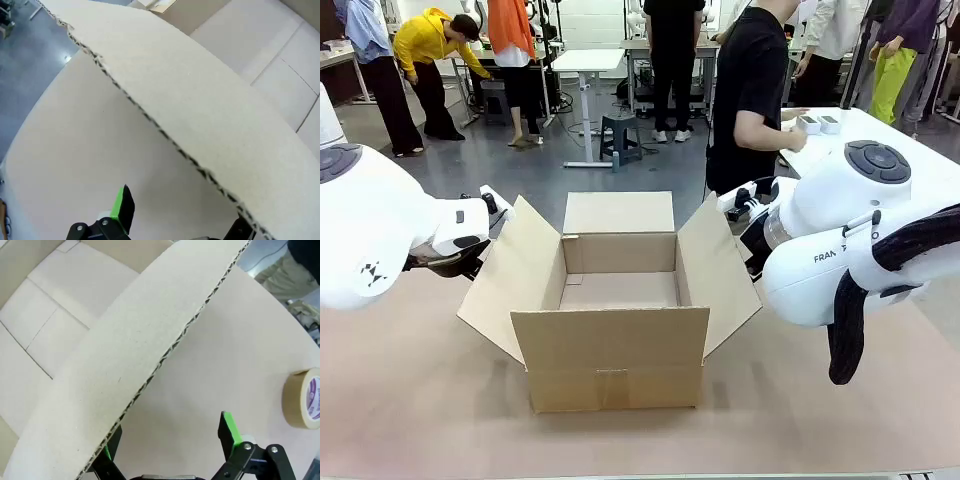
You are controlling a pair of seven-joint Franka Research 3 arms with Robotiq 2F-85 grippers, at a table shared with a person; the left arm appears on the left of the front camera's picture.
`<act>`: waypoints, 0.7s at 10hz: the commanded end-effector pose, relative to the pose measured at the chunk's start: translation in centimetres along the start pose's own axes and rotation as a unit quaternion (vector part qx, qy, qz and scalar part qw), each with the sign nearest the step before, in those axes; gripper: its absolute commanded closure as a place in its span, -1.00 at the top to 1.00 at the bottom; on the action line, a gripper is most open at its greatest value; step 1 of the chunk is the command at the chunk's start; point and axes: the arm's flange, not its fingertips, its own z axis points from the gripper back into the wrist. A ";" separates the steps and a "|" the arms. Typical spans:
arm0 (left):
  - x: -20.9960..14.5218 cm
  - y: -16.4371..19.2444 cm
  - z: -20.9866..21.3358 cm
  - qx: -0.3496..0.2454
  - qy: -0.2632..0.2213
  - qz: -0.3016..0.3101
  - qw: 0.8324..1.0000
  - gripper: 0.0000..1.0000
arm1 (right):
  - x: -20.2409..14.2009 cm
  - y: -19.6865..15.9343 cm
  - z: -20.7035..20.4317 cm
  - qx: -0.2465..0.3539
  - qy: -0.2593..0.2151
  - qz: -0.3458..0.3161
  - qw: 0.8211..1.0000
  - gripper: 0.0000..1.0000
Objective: Wrap the clocks to prevent damage.
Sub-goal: Open the side flaps of the Package Box.
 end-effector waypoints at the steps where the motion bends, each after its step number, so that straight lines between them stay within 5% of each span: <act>1: 0.0 0.0 0.0 0.000 0.000 0.000 1.000 1.00 | 0.0 0.0 0.0 0.000 0.000 0.000 1.000 1.00; 7: 0.0 0.0 0.0 0.000 0.000 0.000 1.000 1.00 | 0.0 0.0 0.0 0.000 0.000 0.000 1.000 1.00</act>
